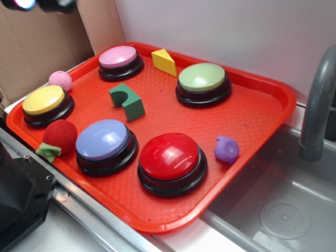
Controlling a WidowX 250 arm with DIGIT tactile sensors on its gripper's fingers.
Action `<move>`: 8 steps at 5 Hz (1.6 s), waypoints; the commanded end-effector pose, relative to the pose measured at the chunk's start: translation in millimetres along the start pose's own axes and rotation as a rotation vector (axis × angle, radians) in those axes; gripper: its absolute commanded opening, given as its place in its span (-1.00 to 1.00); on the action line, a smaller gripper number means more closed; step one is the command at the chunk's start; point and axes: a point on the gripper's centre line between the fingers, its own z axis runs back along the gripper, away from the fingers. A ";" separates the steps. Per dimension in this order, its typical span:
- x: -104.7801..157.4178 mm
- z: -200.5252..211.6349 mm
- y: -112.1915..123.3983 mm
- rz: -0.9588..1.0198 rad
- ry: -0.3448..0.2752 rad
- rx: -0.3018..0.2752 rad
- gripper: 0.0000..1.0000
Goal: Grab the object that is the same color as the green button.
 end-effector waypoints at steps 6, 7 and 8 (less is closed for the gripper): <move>50.1 -180.4 19.3 0.346 -0.135 0.173 1.00; 50.6 -182.9 21.1 0.354 -0.139 0.172 -1.00; 52.0 -185.3 23.5 0.369 -0.141 0.180 -1.00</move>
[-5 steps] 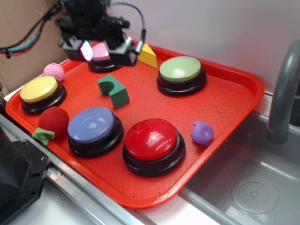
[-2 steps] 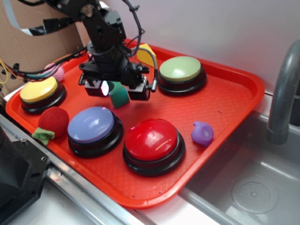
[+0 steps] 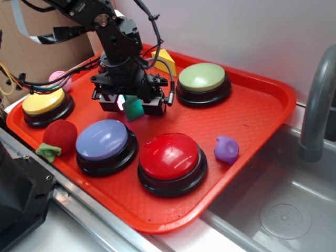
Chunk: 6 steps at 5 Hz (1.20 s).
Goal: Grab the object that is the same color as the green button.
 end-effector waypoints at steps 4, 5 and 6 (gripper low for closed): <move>30.3 129.1 -7.2 -0.558 0.002 -0.109 -1.00; 38.4 157.5 -1.6 -0.520 0.023 -0.165 -1.00; 49.2 156.6 6.1 -0.441 0.037 -0.134 -1.00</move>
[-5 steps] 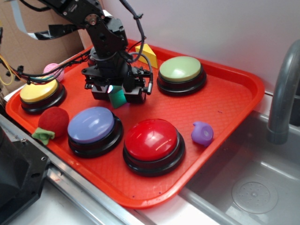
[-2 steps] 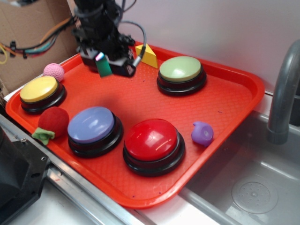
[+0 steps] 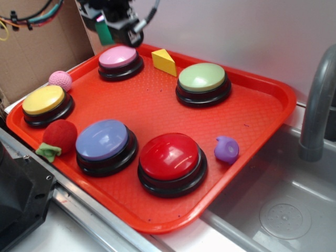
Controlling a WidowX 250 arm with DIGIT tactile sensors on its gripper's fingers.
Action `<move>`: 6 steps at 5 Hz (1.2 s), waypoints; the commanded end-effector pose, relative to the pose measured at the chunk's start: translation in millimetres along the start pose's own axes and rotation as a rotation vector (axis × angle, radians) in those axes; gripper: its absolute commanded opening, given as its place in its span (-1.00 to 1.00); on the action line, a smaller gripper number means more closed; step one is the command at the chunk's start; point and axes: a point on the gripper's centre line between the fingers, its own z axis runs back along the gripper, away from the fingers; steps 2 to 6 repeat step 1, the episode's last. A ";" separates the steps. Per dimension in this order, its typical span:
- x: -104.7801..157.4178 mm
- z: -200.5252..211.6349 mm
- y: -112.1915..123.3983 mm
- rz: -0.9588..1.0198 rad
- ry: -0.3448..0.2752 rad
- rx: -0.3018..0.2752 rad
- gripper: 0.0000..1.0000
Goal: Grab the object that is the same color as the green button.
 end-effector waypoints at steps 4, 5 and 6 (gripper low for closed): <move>22.6 14.5 28.1 0.111 -0.047 0.071 -1.00; 22.6 14.5 28.1 0.111 -0.047 0.071 -1.00; 22.6 14.5 28.1 0.111 -0.047 0.071 -1.00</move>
